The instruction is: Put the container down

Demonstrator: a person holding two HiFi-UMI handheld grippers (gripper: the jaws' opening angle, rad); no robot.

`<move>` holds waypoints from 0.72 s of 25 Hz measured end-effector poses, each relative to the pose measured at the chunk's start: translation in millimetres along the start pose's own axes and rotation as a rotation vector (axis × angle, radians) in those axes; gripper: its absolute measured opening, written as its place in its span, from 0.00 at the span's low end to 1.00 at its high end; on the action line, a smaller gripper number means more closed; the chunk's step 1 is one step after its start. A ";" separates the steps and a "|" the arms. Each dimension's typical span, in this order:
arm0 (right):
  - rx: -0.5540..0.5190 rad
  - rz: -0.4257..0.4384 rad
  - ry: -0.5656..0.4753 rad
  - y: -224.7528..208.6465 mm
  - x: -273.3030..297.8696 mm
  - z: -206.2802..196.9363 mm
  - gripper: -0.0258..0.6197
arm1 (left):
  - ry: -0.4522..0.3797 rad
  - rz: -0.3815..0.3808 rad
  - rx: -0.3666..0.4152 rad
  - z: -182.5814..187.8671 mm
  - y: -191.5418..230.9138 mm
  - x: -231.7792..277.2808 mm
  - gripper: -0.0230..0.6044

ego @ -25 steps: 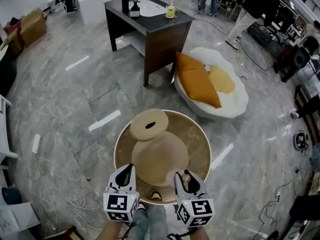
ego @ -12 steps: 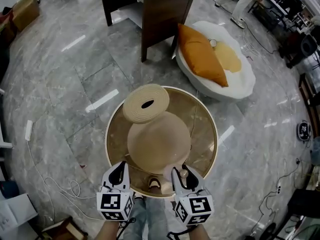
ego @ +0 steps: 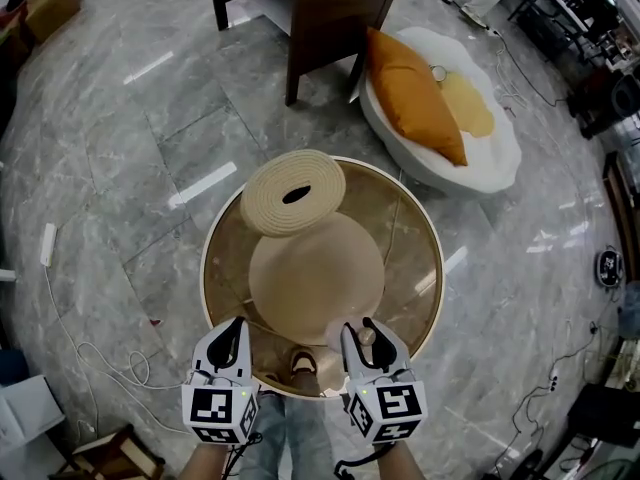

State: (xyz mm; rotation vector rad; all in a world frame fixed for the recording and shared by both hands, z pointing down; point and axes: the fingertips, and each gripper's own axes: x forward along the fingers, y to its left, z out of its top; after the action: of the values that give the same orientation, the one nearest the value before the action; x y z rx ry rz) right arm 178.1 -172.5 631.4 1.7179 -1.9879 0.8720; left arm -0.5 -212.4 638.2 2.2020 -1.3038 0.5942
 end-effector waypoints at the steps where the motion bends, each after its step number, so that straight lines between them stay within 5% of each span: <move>1: -0.005 0.002 0.004 -1.2 4.0 -0.2 0.25 | 0.000 0.002 0.000 -1.1 0.8 1.4 0.04; 18: -0.210 0.057 0.000 -6.8 80.2 27.1 0.25 | 0.004 0.065 -0.061 -20.2 21.7 11.5 0.04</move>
State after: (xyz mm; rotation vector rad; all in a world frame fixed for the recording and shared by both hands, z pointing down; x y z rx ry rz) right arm 172.9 -250.8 664.1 1.5508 -2.0564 0.6547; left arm -16.9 -216.4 665.1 2.1148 -1.3778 0.5757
